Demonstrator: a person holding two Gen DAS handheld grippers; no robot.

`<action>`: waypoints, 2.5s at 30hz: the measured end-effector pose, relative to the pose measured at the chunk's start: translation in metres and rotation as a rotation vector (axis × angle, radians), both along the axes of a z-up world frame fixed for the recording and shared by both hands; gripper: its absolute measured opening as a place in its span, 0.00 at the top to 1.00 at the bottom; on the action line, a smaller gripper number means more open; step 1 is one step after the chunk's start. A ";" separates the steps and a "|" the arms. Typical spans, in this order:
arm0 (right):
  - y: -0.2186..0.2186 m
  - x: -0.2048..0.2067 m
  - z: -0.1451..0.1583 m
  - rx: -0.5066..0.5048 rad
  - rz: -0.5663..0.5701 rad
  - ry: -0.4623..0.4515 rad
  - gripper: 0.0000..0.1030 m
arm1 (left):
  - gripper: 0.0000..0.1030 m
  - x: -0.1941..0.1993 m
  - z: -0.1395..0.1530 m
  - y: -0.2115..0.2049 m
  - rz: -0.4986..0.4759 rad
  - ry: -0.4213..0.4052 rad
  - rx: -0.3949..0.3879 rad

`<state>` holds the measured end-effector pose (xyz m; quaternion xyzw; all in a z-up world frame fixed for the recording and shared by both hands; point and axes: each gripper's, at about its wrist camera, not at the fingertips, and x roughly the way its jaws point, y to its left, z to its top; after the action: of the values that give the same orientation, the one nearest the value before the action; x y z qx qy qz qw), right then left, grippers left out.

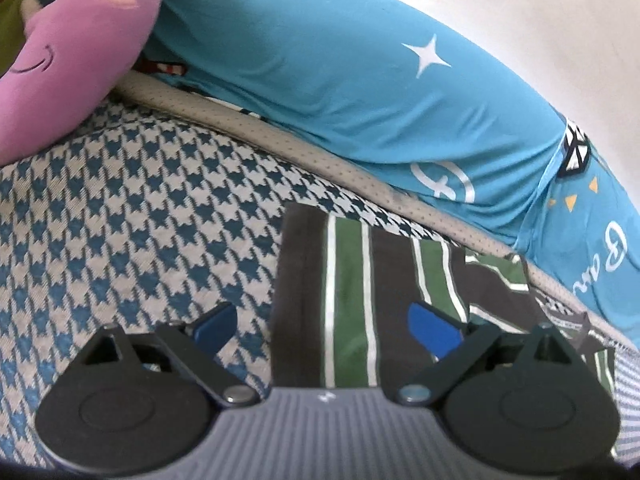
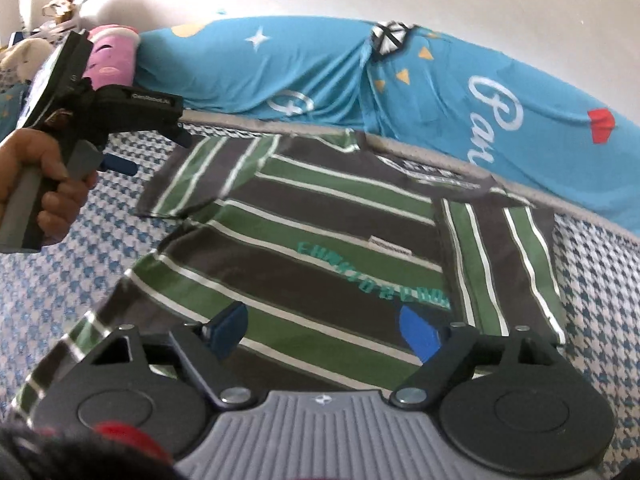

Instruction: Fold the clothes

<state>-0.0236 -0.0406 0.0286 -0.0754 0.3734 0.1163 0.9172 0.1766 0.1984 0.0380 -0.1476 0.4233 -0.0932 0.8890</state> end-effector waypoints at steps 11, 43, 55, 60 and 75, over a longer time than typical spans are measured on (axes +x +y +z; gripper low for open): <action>-0.015 0.017 -0.013 0.074 -0.066 0.057 0.19 | 0.10 0.005 -0.010 -0.013 -0.001 0.013 0.028; -0.056 0.018 -0.005 0.079 -0.230 0.016 0.18 | 0.85 -0.050 0.043 -0.111 -0.288 -0.151 -0.047; -0.053 0.020 -0.009 0.069 -0.221 0.020 0.18 | 0.45 -0.028 0.028 -0.043 -0.043 -0.117 0.095; -0.044 0.022 -0.012 0.081 -0.209 0.041 0.18 | 0.32 -0.019 0.014 -0.031 -0.041 -0.083 0.087; -0.034 0.024 -0.012 0.054 -0.197 0.036 0.18 | 0.60 -0.020 -0.010 -0.054 -0.108 -0.046 0.225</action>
<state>0.0006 -0.0742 0.0166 -0.0113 0.3922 0.0371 0.9190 0.1568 0.1446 0.0277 -0.0219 0.4179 -0.0964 0.9031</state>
